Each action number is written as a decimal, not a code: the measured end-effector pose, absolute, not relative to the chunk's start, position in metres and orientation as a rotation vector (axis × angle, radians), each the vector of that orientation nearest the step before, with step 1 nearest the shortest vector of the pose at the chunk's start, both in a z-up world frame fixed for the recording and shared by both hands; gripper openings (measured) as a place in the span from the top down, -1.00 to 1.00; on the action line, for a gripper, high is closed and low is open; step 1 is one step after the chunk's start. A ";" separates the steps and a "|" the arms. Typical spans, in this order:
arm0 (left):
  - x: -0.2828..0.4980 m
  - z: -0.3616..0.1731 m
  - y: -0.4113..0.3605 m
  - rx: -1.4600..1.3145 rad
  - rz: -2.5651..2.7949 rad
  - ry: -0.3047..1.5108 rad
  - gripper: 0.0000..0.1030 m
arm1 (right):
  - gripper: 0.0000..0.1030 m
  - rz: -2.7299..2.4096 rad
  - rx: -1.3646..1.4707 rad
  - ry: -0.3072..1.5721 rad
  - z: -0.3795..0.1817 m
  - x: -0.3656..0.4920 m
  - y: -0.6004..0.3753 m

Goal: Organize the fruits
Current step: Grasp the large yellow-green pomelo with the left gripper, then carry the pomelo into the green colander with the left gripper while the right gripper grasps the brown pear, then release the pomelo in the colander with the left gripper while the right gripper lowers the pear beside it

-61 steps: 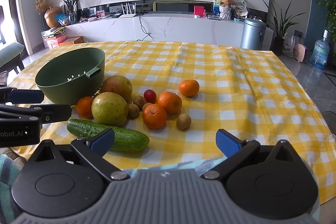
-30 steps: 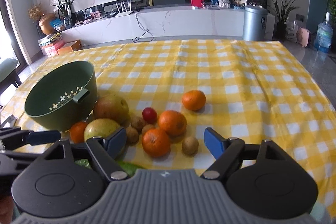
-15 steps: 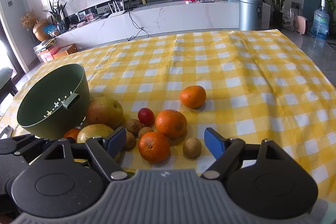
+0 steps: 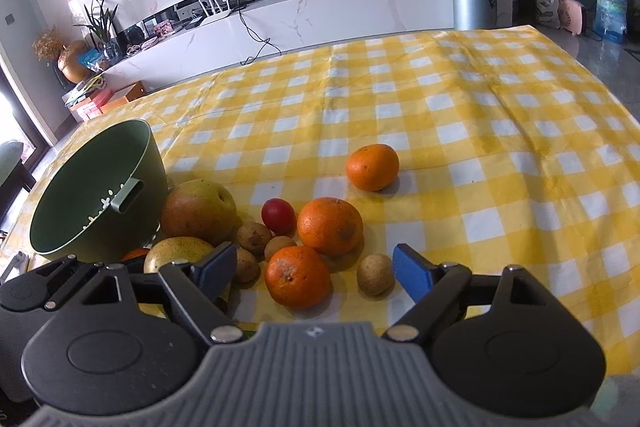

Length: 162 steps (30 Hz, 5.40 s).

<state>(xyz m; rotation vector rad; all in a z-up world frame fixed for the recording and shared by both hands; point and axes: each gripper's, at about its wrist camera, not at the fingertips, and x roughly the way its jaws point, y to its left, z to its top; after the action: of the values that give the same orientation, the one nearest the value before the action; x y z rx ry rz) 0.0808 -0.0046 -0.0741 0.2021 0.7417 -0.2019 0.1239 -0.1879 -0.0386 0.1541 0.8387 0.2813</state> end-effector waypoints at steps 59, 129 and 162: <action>0.123 -0.028 0.159 -0.145 0.051 0.786 -0.56 | -0.36 0.539 -0.203 0.842 -0.074 0.167 -0.060; 0.113 -0.022 0.202 -0.198 0.026 0.717 -0.34 | -0.33 0.728 -0.656 0.971 -0.035 0.196 0.070; 0.083 -0.009 0.190 -0.228 0.024 0.631 -0.40 | -0.64 0.707 -0.534 0.876 0.003 0.173 0.036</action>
<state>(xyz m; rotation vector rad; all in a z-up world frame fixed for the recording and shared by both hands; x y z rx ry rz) 0.0832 0.1903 -0.0088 -0.2279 0.6308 0.0245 0.1728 0.0356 0.0029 -0.5338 0.8760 0.7070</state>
